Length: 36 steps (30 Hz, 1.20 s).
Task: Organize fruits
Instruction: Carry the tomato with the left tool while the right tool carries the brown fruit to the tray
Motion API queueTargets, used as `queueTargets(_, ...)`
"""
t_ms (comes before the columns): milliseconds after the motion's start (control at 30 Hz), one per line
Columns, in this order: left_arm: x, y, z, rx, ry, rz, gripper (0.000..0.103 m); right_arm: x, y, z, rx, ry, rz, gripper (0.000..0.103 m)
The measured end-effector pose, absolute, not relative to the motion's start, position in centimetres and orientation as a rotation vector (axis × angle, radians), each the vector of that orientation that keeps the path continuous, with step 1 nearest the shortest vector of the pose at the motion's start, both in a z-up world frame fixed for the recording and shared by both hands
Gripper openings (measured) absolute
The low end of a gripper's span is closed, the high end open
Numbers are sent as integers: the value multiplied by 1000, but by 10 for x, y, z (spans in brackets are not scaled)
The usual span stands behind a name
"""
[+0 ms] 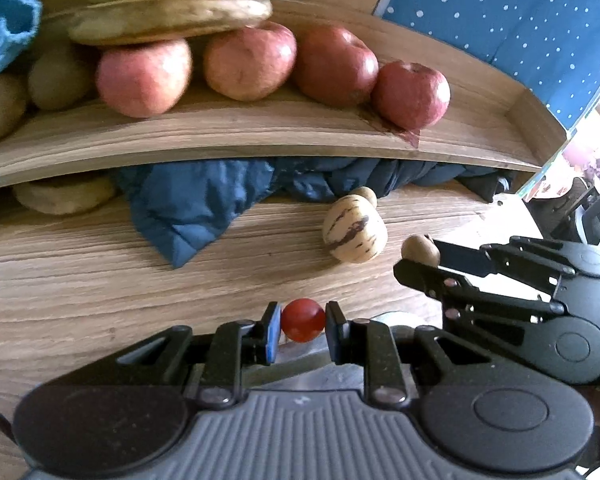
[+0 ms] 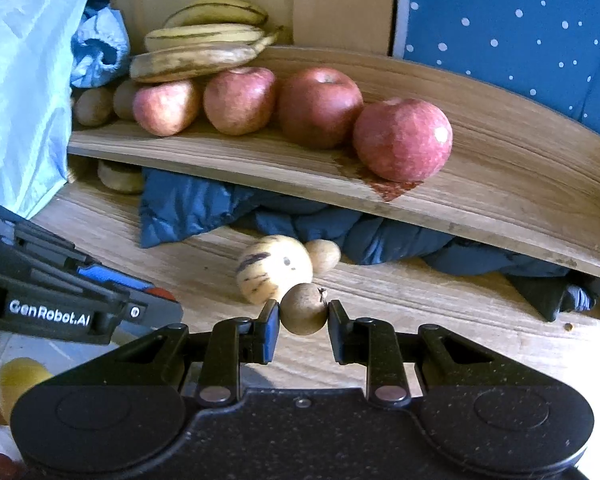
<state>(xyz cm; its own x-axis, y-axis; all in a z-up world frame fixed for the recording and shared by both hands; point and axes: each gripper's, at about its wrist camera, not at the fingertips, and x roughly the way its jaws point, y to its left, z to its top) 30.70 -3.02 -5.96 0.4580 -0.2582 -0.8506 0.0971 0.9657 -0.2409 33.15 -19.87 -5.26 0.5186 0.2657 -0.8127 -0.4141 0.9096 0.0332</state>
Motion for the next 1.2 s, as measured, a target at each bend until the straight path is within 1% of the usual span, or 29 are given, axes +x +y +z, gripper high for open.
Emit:
queueTargets(600, 256, 39, -47, -195, 1055, -150, 25, 276, -140, -39, -170, 941, 463, 28)
queueTargets(1200, 211, 86, -55, -242, 1073, -78, 25, 242, -76, -38, -198, 955, 586, 28)
